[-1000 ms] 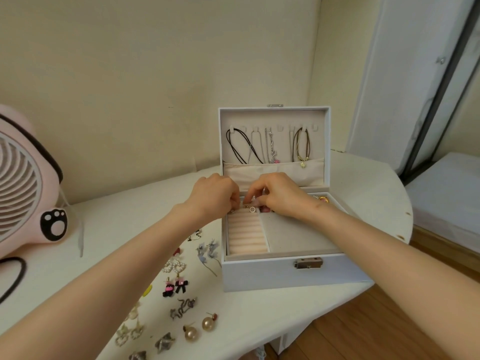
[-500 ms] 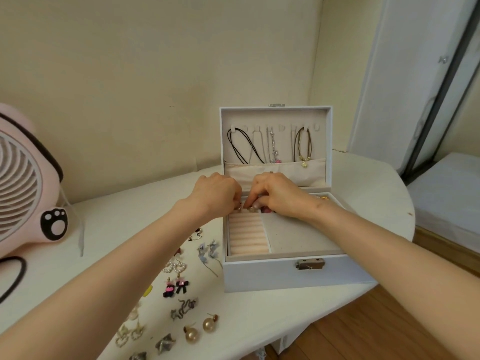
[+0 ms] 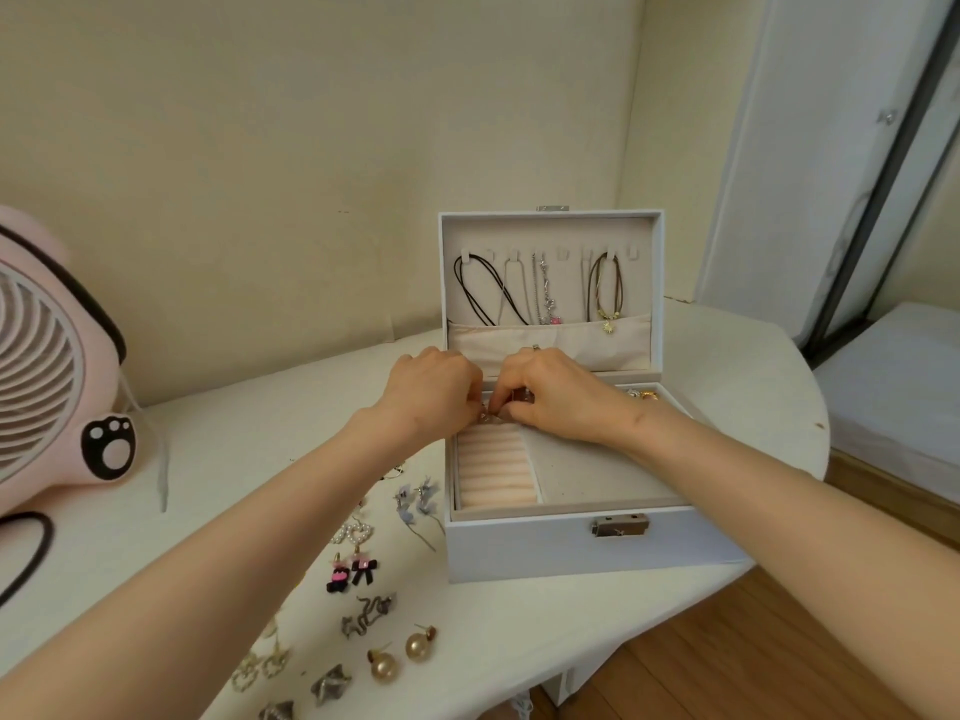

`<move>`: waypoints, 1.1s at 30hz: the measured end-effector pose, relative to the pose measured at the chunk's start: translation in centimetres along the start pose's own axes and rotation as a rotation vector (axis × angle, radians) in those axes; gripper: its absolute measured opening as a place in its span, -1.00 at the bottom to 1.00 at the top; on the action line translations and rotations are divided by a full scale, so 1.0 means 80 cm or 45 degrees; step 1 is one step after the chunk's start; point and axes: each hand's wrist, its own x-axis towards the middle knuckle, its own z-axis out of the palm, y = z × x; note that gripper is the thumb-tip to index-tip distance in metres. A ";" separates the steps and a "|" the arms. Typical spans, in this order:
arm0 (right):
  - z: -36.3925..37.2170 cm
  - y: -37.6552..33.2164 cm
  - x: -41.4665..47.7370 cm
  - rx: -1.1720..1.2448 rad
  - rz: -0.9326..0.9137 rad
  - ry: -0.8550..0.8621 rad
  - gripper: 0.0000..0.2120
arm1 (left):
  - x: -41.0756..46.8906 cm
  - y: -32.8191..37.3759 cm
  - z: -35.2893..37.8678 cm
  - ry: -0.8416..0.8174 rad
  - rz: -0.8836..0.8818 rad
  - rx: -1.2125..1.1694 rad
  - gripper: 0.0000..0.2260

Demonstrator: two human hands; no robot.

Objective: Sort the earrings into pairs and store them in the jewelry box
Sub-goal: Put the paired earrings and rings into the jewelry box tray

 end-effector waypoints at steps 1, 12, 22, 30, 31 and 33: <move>0.001 0.000 0.000 -0.015 -0.013 0.002 -0.85 | 0.000 0.001 0.000 -0.003 -0.009 -0.001 -0.88; 0.006 0.002 -0.002 -0.008 -0.049 0.087 -0.86 | -0.003 -0.005 -0.005 -0.038 0.031 -0.085 -0.87; 0.001 0.002 0.003 0.107 0.124 0.019 -0.88 | -0.003 -0.012 -0.004 0.020 0.147 -0.048 -0.87; 0.002 -0.005 0.011 -0.027 0.243 0.032 -0.85 | -0.005 -0.015 -0.002 0.065 0.207 -0.015 -0.87; 0.002 -0.005 0.011 -0.021 0.246 0.044 -0.85 | -0.006 -0.014 -0.002 0.060 0.206 -0.018 -0.86; 0.002 -0.006 0.009 -0.012 0.237 0.047 -0.83 | -0.007 -0.013 -0.003 0.057 0.207 -0.020 -0.84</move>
